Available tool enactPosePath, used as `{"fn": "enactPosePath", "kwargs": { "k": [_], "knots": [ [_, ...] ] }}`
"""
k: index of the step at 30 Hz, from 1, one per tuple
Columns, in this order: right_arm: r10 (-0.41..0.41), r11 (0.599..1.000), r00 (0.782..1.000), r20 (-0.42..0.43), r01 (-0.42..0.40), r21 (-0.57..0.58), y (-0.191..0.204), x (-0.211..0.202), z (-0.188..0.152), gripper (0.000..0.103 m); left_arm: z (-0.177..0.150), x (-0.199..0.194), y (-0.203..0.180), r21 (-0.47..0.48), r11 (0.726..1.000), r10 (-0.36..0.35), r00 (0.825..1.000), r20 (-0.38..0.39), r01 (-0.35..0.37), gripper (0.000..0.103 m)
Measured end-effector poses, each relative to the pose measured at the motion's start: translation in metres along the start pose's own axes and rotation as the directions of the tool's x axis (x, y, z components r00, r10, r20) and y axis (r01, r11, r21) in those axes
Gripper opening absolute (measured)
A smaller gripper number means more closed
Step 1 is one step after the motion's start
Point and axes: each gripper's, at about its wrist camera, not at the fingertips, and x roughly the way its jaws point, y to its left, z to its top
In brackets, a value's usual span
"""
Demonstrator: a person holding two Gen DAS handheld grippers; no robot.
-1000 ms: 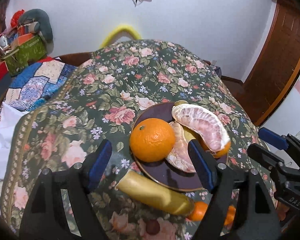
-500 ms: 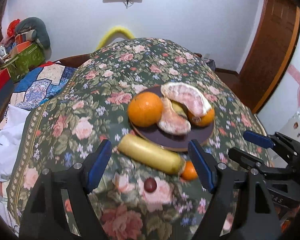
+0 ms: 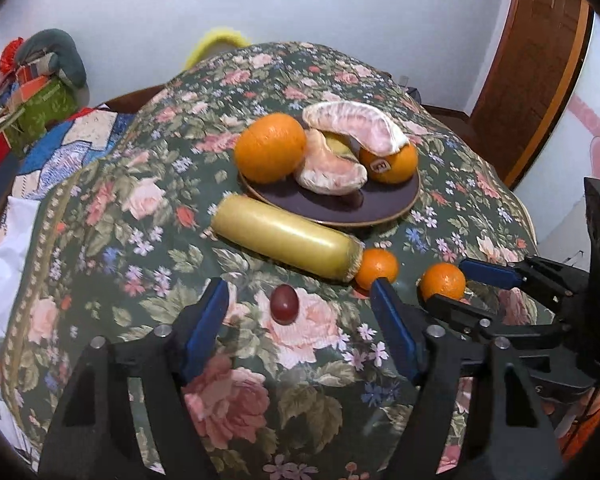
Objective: Organize fruits
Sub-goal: 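Grasp a small mandarin with the right tool while the left tool approaches another mandarin, then place the mandarins on the plate with both tools and open them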
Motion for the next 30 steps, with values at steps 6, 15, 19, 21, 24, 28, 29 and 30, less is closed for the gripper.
{"fn": "enactPosePath", "kwargs": {
  "k": [6, 15, 19, 21, 24, 28, 29, 30],
  "knots": [
    [0.035, 0.999, 0.999, 0.012, -0.036, 0.011, -0.003, -0.002, -0.002, 0.034, -0.003, 0.014, -0.015, 0.019, 0.999, -0.049, 0.998, -0.042, 0.049, 0.045],
    [-0.005, 0.999, 0.999, 0.050, 0.003, 0.048, -0.024, -0.013, 0.000, 0.034, -0.003, 0.034, -0.042, 0.047, 0.995, -0.082, 0.993, -0.081, 0.086, 0.042],
    [-0.018, 0.998, 0.998, 0.063, 0.014, 0.060, -0.032, -0.018, 0.000, 0.034, -0.001, 0.044, -0.047, 0.037, 0.996, -0.077, 0.992, -0.096, 0.081, 0.042],
    [-0.013, 0.998, 0.998, 0.067, 0.008, 0.069, -0.036, -0.020, -0.001, 0.034, 0.001, 0.048, -0.048, 0.026, 0.996, -0.077, 0.991, -0.105, 0.080, 0.042],
    [-0.010, 0.997, 0.997, 0.071, 0.005, 0.077, -0.039, -0.020, -0.003, 0.034, 0.004, 0.051, -0.045, -0.004, 0.997, -0.080, 0.991, -0.106, 0.080, 0.042],
    [-0.007, 0.997, 0.998, 0.068, 0.001, 0.083, -0.043, -0.020, -0.003, 0.034, 0.006, 0.057, -0.045, -0.029, 0.997, -0.078, 0.990, -0.119, 0.075, 0.043],
    [-0.006, 0.996, 0.998, 0.069, 0.000, 0.085, -0.044, -0.020, -0.003, 0.034, 0.006, 0.058, -0.046, -0.031, 0.997, -0.072, 0.990, -0.119, 0.068, 0.043],
    [-0.006, 0.996, 0.997, 0.071, 0.000, 0.089, -0.045, -0.020, -0.003, 0.034, 0.007, 0.059, -0.047, -0.033, 0.997, -0.068, 0.991, -0.119, 0.064, 0.043]
  ]
}}
